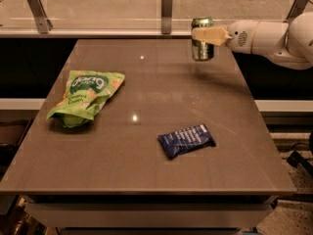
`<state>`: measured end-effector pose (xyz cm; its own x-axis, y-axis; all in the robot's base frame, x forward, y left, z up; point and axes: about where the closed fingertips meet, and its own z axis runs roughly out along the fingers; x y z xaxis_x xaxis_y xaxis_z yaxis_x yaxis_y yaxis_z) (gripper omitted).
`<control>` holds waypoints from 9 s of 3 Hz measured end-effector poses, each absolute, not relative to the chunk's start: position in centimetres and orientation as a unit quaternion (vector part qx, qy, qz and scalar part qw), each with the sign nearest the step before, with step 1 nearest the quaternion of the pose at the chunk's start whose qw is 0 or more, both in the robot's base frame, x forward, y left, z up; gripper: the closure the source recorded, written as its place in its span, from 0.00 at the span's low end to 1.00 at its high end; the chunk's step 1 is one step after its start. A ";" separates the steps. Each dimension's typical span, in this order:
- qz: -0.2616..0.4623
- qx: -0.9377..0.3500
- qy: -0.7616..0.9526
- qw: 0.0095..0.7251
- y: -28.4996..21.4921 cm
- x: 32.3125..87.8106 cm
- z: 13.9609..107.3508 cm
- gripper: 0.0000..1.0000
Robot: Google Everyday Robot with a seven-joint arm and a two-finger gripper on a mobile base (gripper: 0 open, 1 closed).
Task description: Place green can upright
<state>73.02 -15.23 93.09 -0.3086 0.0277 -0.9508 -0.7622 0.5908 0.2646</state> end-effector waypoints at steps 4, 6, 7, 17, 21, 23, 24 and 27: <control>0.339 -0.190 0.710 0.587 -16.5 73.8 91.0 1.00; 0.285 -0.180 0.718 0.609 -17.1 74.4 90.0 1.00; 0.264 -0.181 0.724 0.611 -17.3 74.8 89.6 1.00; 0.206 -0.234 0.699 0.643 -18.9 71.7 90.7 1.00; 0.227 -0.275 0.682 0.639 -17.7 73.3 93.3 1.00; 0.259 -0.276 0.664 0.645 -17.6 74.5 92.7 1.00; 0.274 -0.270 0.655 0.651 -18.2 75.0 91.9 1.00; 0.315 -0.259 0.628 0.663 -19.5 76.6 88.7 1.00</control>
Offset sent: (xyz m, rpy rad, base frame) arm 0.0007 -0.0185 -0.0124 0.0580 -0.0461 -0.1295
